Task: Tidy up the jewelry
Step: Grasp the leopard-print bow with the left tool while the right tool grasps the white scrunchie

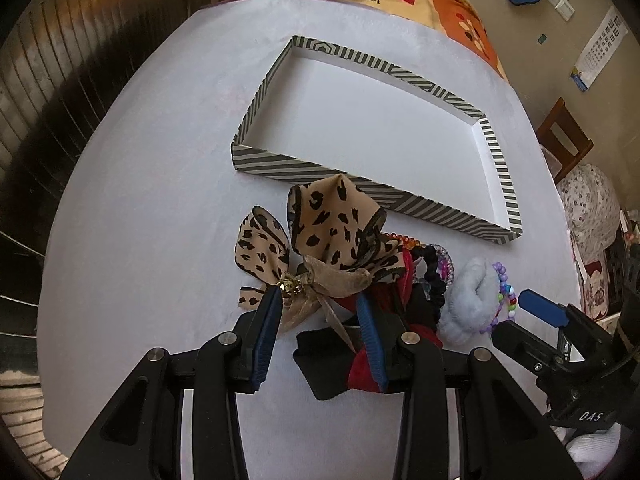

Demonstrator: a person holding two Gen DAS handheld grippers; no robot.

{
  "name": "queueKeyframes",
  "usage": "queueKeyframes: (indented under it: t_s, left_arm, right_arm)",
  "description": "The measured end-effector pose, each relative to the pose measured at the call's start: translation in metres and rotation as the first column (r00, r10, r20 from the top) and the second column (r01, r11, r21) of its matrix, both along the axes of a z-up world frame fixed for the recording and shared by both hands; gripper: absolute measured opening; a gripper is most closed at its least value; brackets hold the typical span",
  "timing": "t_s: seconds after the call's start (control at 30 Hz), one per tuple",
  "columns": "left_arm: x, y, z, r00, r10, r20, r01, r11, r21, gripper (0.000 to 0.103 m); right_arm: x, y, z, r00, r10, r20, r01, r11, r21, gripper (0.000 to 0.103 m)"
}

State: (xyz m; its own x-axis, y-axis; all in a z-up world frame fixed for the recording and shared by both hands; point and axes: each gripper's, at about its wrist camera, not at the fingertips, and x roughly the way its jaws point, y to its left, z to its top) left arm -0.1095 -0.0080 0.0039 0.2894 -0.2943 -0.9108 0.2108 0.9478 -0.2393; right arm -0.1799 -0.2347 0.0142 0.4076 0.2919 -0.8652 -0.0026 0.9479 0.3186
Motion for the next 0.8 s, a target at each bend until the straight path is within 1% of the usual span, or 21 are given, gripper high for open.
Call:
queueKeyframes:
  t_s: [0.13, 0.27, 0.4, 0.53, 0.63, 0.8]
  left_arm:
    - [0.005, 0.002, -0.002, 1.0, 0.014, 0.004, -0.014, 1.0, 0.002, 0.017]
    - [0.012, 0.002, -0.005, 1.0, 0.022, -0.011, -0.022, 1.0, -0.009, 0.017]
    - [0.023, 0.006, -0.01, 0.998, 0.057, -0.034, -0.058, 0.998, -0.027, 0.017]
    - [0.035, 0.005, -0.013, 0.997, 0.064, -0.038, -0.065, 0.998, -0.02, 0.017]
    - [0.045, 0.004, -0.016, 0.996, 0.075, -0.045, -0.076, 0.997, -0.03, 0.017]
    - [0.058, -0.004, -0.027, 0.995, 0.07, -0.072, -0.071, 0.997, -0.013, 0.017]
  right_arm:
    - [0.001, 0.003, 0.0, 1.0, -0.007, 0.0, 0.007, 1.0, 0.007, 0.095]
    - [0.004, 0.007, -0.005, 1.0, -0.004, -0.016, 0.004, 1.0, -0.021, 0.095]
    - [0.006, 0.009, -0.012, 0.999, -0.02, -0.026, 0.019, 0.999, -0.037, 0.095]
    - [0.008, 0.011, -0.018, 0.999, -0.02, -0.04, 0.018, 0.999, -0.048, 0.095]
    - [0.009, 0.011, -0.019, 0.999, -0.024, -0.036, 0.022, 0.999, -0.043, 0.095]
    - [0.014, 0.009, -0.025, 0.998, -0.047, -0.036, 0.046, 0.998, -0.032, 0.095]
